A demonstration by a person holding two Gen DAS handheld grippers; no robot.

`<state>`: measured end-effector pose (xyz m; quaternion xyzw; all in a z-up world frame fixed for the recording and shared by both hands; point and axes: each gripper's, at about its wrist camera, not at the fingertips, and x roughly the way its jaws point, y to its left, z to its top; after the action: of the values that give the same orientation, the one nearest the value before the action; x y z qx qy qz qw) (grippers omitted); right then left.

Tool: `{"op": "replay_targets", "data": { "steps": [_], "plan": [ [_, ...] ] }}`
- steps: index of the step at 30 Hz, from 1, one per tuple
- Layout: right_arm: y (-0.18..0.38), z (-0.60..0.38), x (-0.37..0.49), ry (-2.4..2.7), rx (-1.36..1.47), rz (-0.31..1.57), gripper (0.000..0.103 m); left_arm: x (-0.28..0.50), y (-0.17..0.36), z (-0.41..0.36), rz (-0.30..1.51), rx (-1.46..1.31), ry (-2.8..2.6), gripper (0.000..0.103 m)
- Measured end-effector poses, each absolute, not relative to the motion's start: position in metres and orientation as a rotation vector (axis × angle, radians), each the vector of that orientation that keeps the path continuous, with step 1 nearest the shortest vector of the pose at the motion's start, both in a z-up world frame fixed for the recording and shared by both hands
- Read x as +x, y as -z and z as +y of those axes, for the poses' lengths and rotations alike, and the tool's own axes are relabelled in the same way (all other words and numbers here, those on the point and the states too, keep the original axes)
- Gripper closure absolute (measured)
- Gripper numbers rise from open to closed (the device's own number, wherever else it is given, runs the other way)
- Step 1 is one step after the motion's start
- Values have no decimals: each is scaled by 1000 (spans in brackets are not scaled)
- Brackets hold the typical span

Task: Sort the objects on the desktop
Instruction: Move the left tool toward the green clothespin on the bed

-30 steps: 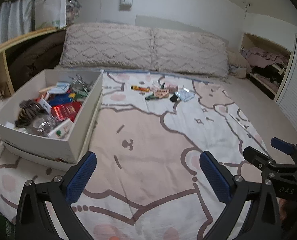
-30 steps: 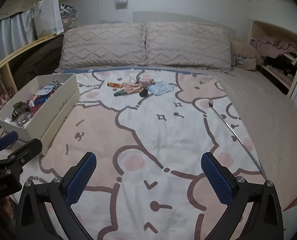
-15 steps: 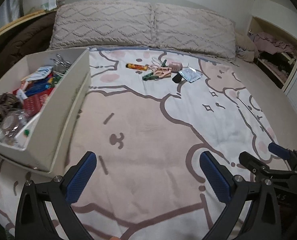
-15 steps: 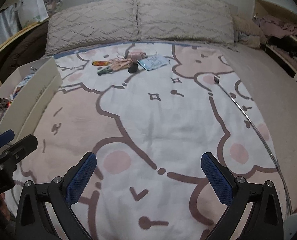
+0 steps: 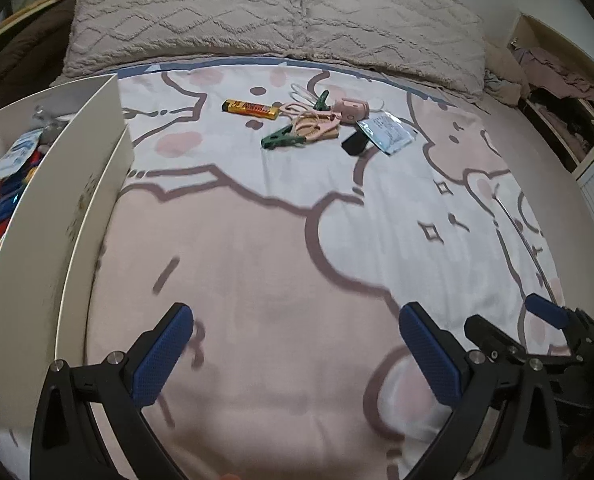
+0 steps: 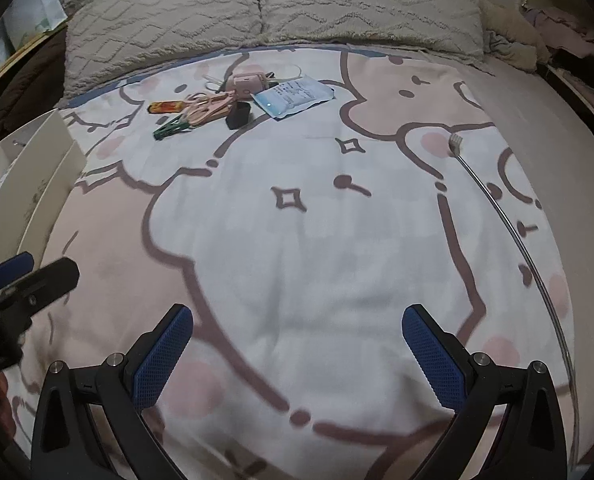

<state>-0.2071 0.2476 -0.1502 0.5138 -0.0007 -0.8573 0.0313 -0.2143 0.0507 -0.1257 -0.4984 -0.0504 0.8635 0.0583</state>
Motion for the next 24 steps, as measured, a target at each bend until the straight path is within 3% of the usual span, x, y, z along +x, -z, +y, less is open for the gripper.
{"op": "replay_targets", "data": {
  "steps": [24],
  "plan": [
    [197,234,-333,2538,1726,-30,0,-380,170,41,-67,-1470,-2627,1]
  ]
}}
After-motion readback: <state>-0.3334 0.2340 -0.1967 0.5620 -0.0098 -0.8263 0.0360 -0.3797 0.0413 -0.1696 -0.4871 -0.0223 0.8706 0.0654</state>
